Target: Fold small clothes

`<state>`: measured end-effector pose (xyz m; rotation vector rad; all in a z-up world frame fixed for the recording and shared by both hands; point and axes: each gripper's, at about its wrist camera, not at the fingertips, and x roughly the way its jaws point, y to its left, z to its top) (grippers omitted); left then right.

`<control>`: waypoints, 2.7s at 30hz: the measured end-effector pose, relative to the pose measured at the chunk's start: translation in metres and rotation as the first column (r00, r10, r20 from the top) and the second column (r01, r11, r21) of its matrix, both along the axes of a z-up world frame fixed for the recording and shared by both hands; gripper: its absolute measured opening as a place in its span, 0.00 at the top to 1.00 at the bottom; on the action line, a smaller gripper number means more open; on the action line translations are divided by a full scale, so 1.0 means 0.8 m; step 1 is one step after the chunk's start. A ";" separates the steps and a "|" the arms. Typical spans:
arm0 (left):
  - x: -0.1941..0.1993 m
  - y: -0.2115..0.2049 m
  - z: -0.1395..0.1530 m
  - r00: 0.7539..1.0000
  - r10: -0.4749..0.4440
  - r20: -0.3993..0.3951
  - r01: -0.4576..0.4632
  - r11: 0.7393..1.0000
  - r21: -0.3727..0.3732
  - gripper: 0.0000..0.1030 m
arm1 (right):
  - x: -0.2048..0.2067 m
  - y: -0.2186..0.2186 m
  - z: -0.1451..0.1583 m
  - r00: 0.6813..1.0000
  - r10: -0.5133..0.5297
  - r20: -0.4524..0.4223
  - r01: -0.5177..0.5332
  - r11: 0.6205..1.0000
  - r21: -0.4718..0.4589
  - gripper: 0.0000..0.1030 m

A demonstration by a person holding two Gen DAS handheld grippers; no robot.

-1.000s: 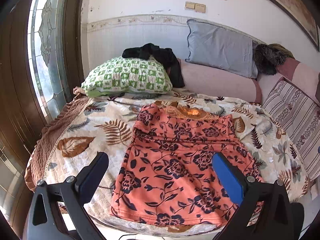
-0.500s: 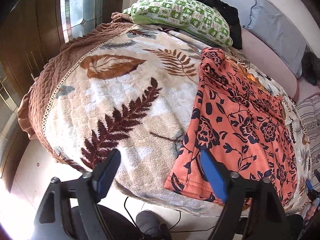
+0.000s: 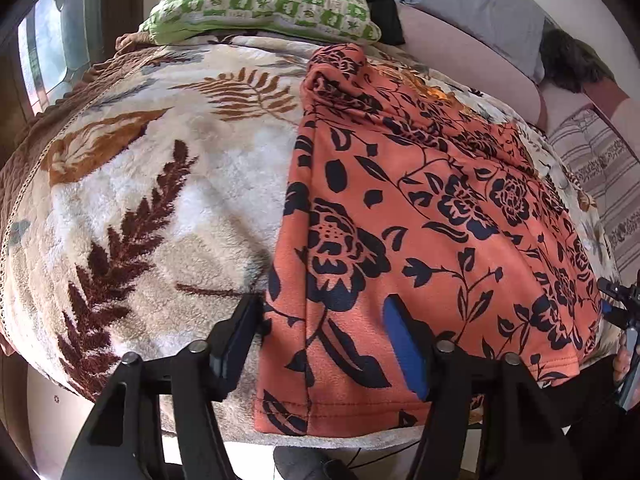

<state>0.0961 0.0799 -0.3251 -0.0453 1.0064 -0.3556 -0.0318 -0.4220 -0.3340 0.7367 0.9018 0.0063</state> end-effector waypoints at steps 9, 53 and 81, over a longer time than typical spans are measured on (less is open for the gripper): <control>-0.002 0.020 0.003 0.999 -0.031 -0.023 0.030 0.999 -0.040 0.77 | -0.002 0.064 0.006 0.982 0.182 -0.052 -0.189 0.967 -0.170 0.69; 0.388 -0.005 0.095 0.952 0.299 0.067 -0.247 0.879 -0.408 0.46 | 0.342 -0.175 -0.012 0.875 -0.460 0.149 0.384 0.848 0.366 0.18; 0.305 -0.039 0.079 0.947 0.320 0.044 -0.315 0.945 -0.085 0.36 | 0.540 0.286 0.048 0.848 0.523 -0.083 -0.523 0.804 -0.283 0.64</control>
